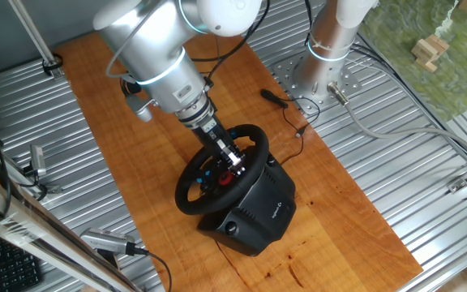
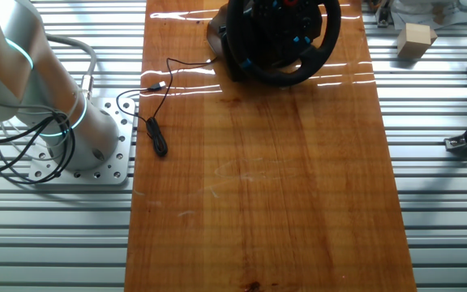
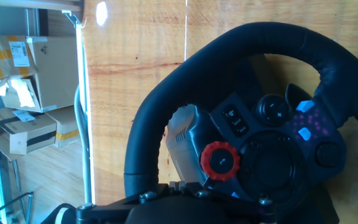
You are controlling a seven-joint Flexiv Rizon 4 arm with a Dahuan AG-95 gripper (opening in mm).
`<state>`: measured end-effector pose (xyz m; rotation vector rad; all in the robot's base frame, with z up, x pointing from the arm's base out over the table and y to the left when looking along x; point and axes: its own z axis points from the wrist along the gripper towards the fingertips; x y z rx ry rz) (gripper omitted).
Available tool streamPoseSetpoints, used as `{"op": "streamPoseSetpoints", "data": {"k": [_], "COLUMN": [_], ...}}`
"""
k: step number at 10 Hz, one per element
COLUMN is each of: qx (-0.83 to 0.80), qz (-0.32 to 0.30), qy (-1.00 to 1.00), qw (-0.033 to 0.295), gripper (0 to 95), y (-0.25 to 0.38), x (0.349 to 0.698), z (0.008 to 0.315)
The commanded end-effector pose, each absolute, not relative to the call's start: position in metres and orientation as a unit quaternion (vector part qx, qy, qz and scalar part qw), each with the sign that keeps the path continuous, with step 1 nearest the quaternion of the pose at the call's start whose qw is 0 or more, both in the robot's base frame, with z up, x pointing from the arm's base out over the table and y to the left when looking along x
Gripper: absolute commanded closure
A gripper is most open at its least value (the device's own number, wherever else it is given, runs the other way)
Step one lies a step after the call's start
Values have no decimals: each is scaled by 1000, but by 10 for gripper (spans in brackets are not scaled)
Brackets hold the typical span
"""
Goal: Rotate the steering wheel 90 degrees counterclockwise
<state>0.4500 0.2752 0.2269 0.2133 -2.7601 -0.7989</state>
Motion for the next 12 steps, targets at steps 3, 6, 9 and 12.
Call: {"op": "streamPoseSetpoints", "data": {"k": [3,6,9,12], "qx": [76,68,71,82], "qz": [-271,-269,-280,-292], "qy": [-951,-953,-948,-943], "qw": [126,121,130,133], "gripper": [950,950,950,950], "y": [275,275,275,275], "x": [451,451,451,451], "z": [226,226,226,226]}}
